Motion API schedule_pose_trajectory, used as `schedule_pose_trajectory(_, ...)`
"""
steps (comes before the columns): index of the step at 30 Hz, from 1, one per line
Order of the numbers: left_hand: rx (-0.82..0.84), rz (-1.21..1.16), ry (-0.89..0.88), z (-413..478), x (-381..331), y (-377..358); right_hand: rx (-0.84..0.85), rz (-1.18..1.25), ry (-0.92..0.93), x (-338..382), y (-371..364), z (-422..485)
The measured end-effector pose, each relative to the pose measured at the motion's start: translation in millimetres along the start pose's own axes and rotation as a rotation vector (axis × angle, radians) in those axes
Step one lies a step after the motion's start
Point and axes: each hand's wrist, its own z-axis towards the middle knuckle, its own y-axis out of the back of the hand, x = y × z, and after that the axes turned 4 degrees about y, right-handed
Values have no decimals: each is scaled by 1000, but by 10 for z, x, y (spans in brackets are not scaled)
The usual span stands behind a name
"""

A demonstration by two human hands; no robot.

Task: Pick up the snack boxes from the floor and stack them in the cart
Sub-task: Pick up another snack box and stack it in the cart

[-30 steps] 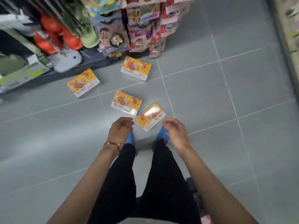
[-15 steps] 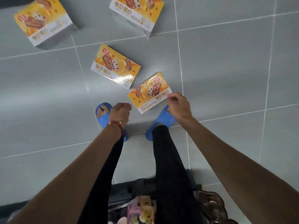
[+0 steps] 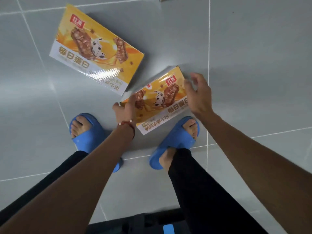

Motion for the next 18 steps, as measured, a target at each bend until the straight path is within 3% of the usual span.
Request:
schedule_pose_trajectory(5,17,-145,23,353,189,-168,181,-38,-12,-103,-253,290)
schedule_pose_trajectory(10,90,-247,45,413,255,-124,150,-68,-46,-50,-353,188)
schedule_pose_trajectory(18,64,-69,9,-371,146,486,100,3,-167,369,-60,-662)
